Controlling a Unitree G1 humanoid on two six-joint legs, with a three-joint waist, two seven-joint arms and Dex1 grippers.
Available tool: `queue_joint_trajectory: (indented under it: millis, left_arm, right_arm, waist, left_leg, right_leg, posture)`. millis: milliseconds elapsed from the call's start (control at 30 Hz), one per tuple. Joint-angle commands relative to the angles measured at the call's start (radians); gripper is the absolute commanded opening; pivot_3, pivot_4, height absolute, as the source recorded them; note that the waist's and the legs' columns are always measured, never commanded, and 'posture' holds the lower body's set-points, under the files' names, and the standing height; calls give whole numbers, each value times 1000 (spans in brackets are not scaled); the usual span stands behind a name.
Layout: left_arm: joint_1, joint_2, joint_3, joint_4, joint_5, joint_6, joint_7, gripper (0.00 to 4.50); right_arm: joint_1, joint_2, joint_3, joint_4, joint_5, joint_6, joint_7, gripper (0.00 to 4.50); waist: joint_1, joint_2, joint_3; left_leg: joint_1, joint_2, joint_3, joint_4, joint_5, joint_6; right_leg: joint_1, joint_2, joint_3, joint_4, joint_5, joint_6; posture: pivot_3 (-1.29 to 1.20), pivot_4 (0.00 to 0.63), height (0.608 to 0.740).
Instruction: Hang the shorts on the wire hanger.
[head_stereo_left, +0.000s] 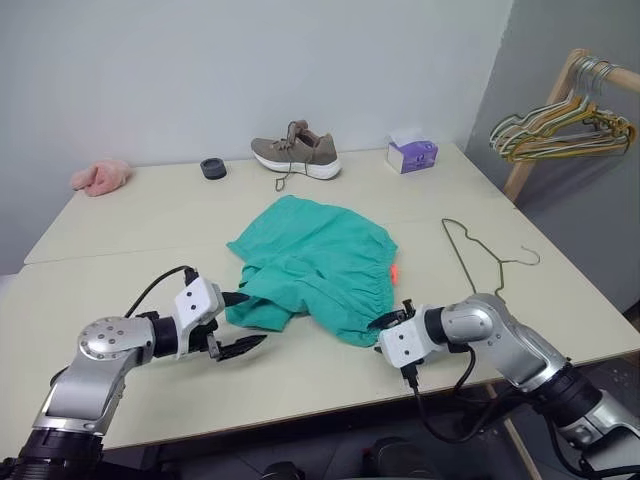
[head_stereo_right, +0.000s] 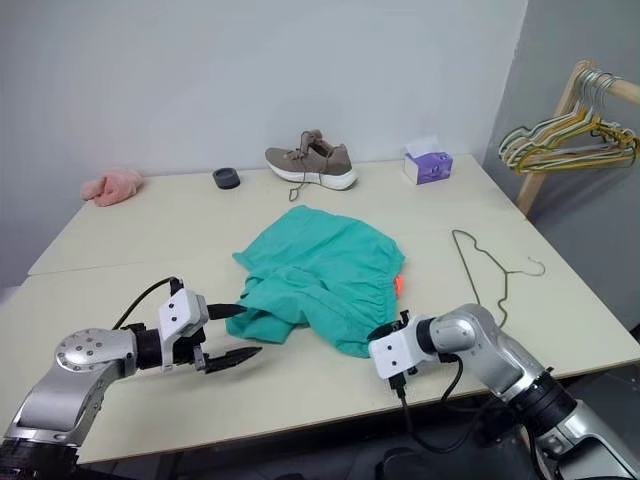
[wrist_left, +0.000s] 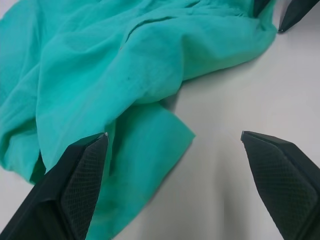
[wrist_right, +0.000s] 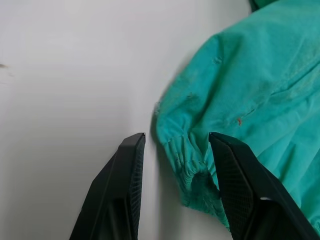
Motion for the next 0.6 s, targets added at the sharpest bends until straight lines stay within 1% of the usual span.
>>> queue_joint_trajectory:
  millis: [33, 200, 267, 300, 433, 533, 600]
  left_arm:
    - [-24, -7, 6, 1, 8, -33, 18, 4500]
    - [-38, -37, -1, 9, 19, -45, 47, 4500]
    - [-46, -54, -1, 21, 29, -53, 67, 4500]
    - [-48, -61, -2, 27, 34, -58, 77, 4500]
    - [-66, -102, -4, 63, 55, -83, 125, 4500]
    - [-99, -130, -6, 131, 96, -141, 176, 4500]
    - [-124, -143, -3, 181, 118, -177, 208, 4500]
  right_arm:
    - [-27, -2, -10, 0, -42, -10, -18, 2155]
    - [-24, 0, -5, 6, -80, -26, -26, 2155]
    - [-25, 19, -14, -1, -72, -14, -35, 1776]
    - [-24, 28, -20, -8, -65, -8, -38, 1517]
    - [-16, 89, -70, -63, 19, 89, -27, 96]
    - [-24, 127, -119, -116, 94, 187, -16, 44]
    - [-35, 133, -147, -143, 134, 239, -6, 44]
  waist:
    - [0, 0, 0]
    - [0, 0, 0]
    - [0, -1, -1]
    - [0, -1, -1]
    - [-1, -1, -1]
    - [0, -1, -1]
    - [0, -1, -1]
  left_leg:
    - [0, 0, 0, 0, 0, 0]
    - [0, 0, 0, 0, 0, 0]
    - [0, 0, 0, 0, 0, 0]
    - [0, 0, 0, 0, 0, 0]
    - [0, 0, 0, 0, 0, 0]
    - [0, 0, -2, 0, 0, 0]
    - [0, 0, -3, 0, 0, 0]
  right_leg:
    - [0, 0, 0, 0, 0, 0]
    - [0, -1, 1, 0, 0, 0]
    - [0, -1, 1, 0, 0, 0]
    - [0, -1, 1, 0, 0, 1]
    - [0, 0, 0, 0, 0, 0]
    - [0, 0, 0, 0, 0, 0]
    - [0, 0, 0, 0, 0, 0]
  posture:
    - [-172, 0, 740]
    - [-173, 0, 740]
    - [-173, 0, 740]
    - [-174, 0, 740]
    - [-179, 0, 740]
    - [-187, 0, 740]
    - [-187, 0, 740]
